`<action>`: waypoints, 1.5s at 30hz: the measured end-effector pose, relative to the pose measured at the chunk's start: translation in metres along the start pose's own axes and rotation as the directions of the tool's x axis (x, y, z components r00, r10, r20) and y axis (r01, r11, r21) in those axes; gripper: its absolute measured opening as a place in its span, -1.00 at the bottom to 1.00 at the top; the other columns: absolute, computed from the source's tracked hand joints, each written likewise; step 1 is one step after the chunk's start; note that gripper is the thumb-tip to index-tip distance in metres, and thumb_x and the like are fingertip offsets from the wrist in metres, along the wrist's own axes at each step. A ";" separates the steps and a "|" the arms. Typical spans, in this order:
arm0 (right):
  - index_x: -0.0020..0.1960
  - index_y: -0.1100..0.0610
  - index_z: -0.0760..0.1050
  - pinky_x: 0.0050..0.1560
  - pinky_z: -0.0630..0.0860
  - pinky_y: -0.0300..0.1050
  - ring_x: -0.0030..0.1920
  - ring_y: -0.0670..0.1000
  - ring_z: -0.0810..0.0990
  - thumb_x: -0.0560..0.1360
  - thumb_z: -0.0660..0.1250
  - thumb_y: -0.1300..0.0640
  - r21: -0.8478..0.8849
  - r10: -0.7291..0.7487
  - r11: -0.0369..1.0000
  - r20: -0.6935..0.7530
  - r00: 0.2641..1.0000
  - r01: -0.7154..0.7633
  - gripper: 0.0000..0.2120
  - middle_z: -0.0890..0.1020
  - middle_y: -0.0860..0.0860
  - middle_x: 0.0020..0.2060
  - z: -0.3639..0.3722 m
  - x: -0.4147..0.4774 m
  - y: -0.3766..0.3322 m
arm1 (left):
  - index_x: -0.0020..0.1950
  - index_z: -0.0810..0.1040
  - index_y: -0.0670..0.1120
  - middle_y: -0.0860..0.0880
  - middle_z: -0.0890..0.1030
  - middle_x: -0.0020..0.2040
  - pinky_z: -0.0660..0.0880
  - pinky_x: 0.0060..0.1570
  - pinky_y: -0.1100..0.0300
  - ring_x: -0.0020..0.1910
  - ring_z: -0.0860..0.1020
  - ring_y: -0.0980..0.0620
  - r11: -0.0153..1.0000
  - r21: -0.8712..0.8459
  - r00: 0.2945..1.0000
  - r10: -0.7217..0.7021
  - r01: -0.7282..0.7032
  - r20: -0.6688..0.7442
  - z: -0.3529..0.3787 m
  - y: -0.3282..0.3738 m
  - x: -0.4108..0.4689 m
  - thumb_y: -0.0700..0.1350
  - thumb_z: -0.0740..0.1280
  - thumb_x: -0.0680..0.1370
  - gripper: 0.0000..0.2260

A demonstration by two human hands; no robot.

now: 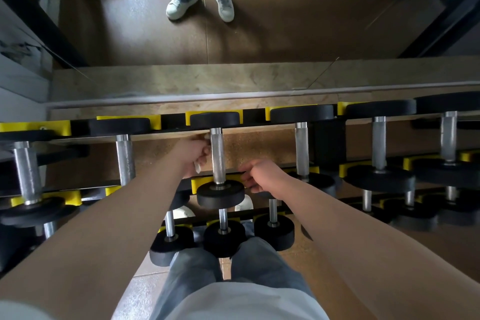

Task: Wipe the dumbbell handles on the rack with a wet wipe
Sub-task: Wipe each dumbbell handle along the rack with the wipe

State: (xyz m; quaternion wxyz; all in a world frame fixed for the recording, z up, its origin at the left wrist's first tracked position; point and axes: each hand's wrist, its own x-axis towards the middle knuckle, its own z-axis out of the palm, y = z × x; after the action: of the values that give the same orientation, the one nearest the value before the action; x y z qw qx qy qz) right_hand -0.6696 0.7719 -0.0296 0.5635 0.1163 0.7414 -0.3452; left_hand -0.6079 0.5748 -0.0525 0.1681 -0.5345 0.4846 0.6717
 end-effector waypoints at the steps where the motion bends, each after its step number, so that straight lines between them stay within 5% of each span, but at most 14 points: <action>1: 0.09 0.08 0.63 0.08 0.61 -0.03 -0.09 0.02 0.65 0.67 0.15 0.28 0.001 0.002 1.000 -0.001 1.000 -0.002 -0.72 0.68 0.08 -0.03 0.000 0.000 0.001 | -0.01 0.55 -0.13 -0.05 0.42 -0.34 0.23 -0.60 0.31 -0.46 0.31 0.10 0.999 0.006 0.999 0.033 -0.033 -0.016 0.000 0.001 0.002 -0.33 0.16 0.65 -0.79; 4: 0.00 0.04 0.63 0.07 0.62 -0.03 -0.07 0.03 0.65 0.66 0.18 0.28 0.009 0.001 1.000 -0.003 1.000 0.000 -0.72 0.68 0.10 0.01 0.000 0.000 0.002 | 0.12 0.60 -0.14 -0.07 0.48 -0.32 0.30 -0.48 0.25 -0.40 0.37 0.05 0.948 0.297 0.994 0.111 -0.113 0.022 -0.007 -0.002 -0.005 -0.27 0.22 0.65 -0.83; 6: 0.00 0.03 0.62 0.05 0.62 -0.04 -0.07 0.04 0.65 0.66 0.17 0.29 -0.002 -0.005 1.000 0.000 1.000 0.005 -0.71 0.67 0.12 0.04 0.000 0.000 0.003 | 0.08 0.63 -0.10 -0.11 0.55 -0.25 0.37 -0.41 0.22 -0.34 0.42 0.01 0.759 0.636 0.990 0.087 -0.136 0.109 -0.011 -0.011 -0.016 -0.20 0.26 0.66 -0.85; 8: -0.01 0.03 0.62 0.03 0.62 -0.06 -0.07 0.03 0.64 0.67 0.15 0.29 -0.021 -0.002 1.000 0.001 1.000 0.002 -0.70 0.67 0.12 0.05 0.001 -0.002 0.003 | 0.00 0.66 -0.11 -0.12 0.57 -0.25 0.37 -0.39 0.21 -0.34 0.43 0.00 0.621 0.774 0.989 0.015 -0.125 0.148 -0.009 -0.023 -0.030 -0.19 0.27 0.66 -0.83; 11: -0.01 0.02 0.61 -0.05 0.62 -0.09 -0.03 0.04 0.64 0.67 0.15 0.28 -0.048 -0.008 0.999 0.006 1.000 0.008 -0.70 0.67 0.13 0.07 0.002 -0.006 -0.001 | -0.11 0.66 -0.08 -0.11 0.58 -0.26 0.37 -0.38 0.21 -0.34 0.44 0.01 0.650 0.747 0.989 0.055 -0.142 0.140 -0.011 -0.025 -0.042 -0.19 0.28 0.66 -0.79; 15: 0.07 0.07 0.61 -0.15 0.57 -0.17 -0.07 0.02 0.62 0.67 0.16 0.28 -0.095 -0.080 0.992 -0.017 0.997 0.079 -0.73 0.65 0.08 0.01 0.000 -0.014 -0.010 | 0.05 0.66 0.07 -0.03 0.68 -0.03 0.48 -0.31 0.18 -0.22 0.54 -0.01 0.856 0.438 0.946 0.322 -0.275 -0.035 -0.016 -0.003 -0.043 -0.12 0.36 0.63 -0.88; 17: 0.11 0.12 0.61 -0.13 0.56 -0.15 -0.15 0.00 0.60 0.67 0.19 0.28 -0.079 -0.137 0.988 -0.033 0.990 0.134 -0.77 0.64 0.08 -0.05 0.002 -0.015 -0.016 | 0.03 0.67 0.10 0.04 0.69 -0.05 0.53 -0.18 0.15 -0.13 0.59 0.01 0.819 0.446 0.902 0.428 -0.362 -0.054 -0.014 0.006 -0.044 -0.04 0.41 0.60 -0.94; 23: 0.10 0.07 0.61 -0.14 0.55 -0.17 -0.13 -0.02 0.62 0.67 0.25 0.19 -0.150 -0.228 0.963 -0.012 0.974 0.224 -0.84 0.67 0.06 -0.08 0.022 -0.019 -0.031 | 0.03 0.70 0.04 0.10 0.66 -0.12 0.44 -0.26 0.29 -0.16 0.59 0.15 0.732 0.582 0.883 0.466 -0.355 -0.048 -0.005 -0.003 -0.040 0.04 0.46 0.57 -0.89; 27: -0.02 -0.01 0.56 -0.14 0.57 -0.14 -0.15 -0.01 0.62 0.66 0.25 0.19 -0.119 -0.227 0.968 -0.038 0.973 0.222 -0.82 0.66 0.03 -0.12 0.032 -0.021 -0.026 | 0.07 0.73 0.03 0.11 0.67 0.01 0.45 -0.08 0.33 -0.09 0.57 0.16 0.286 0.848 0.852 0.427 -0.446 0.303 -0.007 -0.022 -0.050 -0.03 0.43 0.59 -0.89; 29: -0.06 -0.07 0.54 -0.11 0.62 -0.11 -0.13 -0.01 0.65 0.65 0.26 0.20 -0.160 -0.276 0.952 -0.083 0.957 0.261 -0.79 0.67 0.00 -0.11 0.035 -0.021 -0.022 | 0.07 0.74 0.06 0.13 0.68 0.05 0.46 -0.06 0.34 -0.11 0.55 0.18 0.197 0.862 0.856 0.345 -0.467 0.385 -0.008 -0.035 -0.056 -0.07 0.42 0.59 -0.88; 31: -0.03 -0.07 0.57 -0.01 0.67 -0.03 -0.10 0.02 0.68 0.61 0.30 0.21 -0.158 -0.320 0.940 -0.114 0.940 0.301 -0.81 0.68 0.02 -0.10 0.036 -0.021 -0.021 | 0.07 0.74 0.06 0.13 0.69 0.03 0.50 -0.06 0.32 -0.10 0.57 0.18 0.286 0.848 0.871 0.354 -0.447 0.340 -0.012 -0.036 -0.057 -0.04 0.43 0.58 -0.88; 34: 0.10 0.00 0.60 0.04 0.69 -0.06 -0.07 -0.04 0.70 0.58 0.39 0.21 -0.103 -0.369 0.926 -0.059 0.928 0.362 -0.85 0.69 0.02 -0.04 0.037 -0.024 -0.021 | 0.06 0.71 0.06 0.15 0.64 -0.07 0.42 -0.20 0.30 -0.10 0.56 0.17 0.559 0.724 0.890 0.422 -0.404 0.170 -0.018 -0.028 -0.057 -0.02 0.44 0.58 -0.91; 37: 0.27 0.01 0.61 0.09 0.66 -0.10 -0.02 -0.11 0.69 0.58 0.43 0.14 -0.244 -0.492 0.844 0.002 0.871 0.478 -0.73 0.69 -0.10 0.02 0.040 -0.026 -0.023 | 0.05 0.69 0.04 0.11 0.63 -0.05 0.40 -0.20 0.28 -0.07 0.56 0.17 0.766 0.514 0.911 0.403 -0.386 0.084 -0.022 -0.021 -0.058 -0.07 0.44 0.58 -0.93; 45: 0.08 0.06 0.61 -0.07 0.53 -0.30 -0.08 -0.16 0.62 0.57 0.44 0.08 -0.431 -0.645 0.708 -0.073 0.760 0.559 -0.89 0.65 -0.11 -0.09 0.047 -0.019 -0.046 | -0.01 0.64 0.06 0.10 0.67 -0.06 0.55 0.07 0.11 -0.01 0.61 0.12 0.845 0.400 0.922 0.388 -0.355 0.000 -0.020 -0.024 -0.051 0.00 0.41 0.59 -0.96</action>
State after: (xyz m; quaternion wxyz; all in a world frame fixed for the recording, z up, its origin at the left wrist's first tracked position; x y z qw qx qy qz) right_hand -0.6537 0.7119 -0.0002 0.3449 -0.2090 0.8481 -0.3438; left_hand -0.5601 0.5839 -0.0180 0.1187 -0.4126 0.7097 0.5585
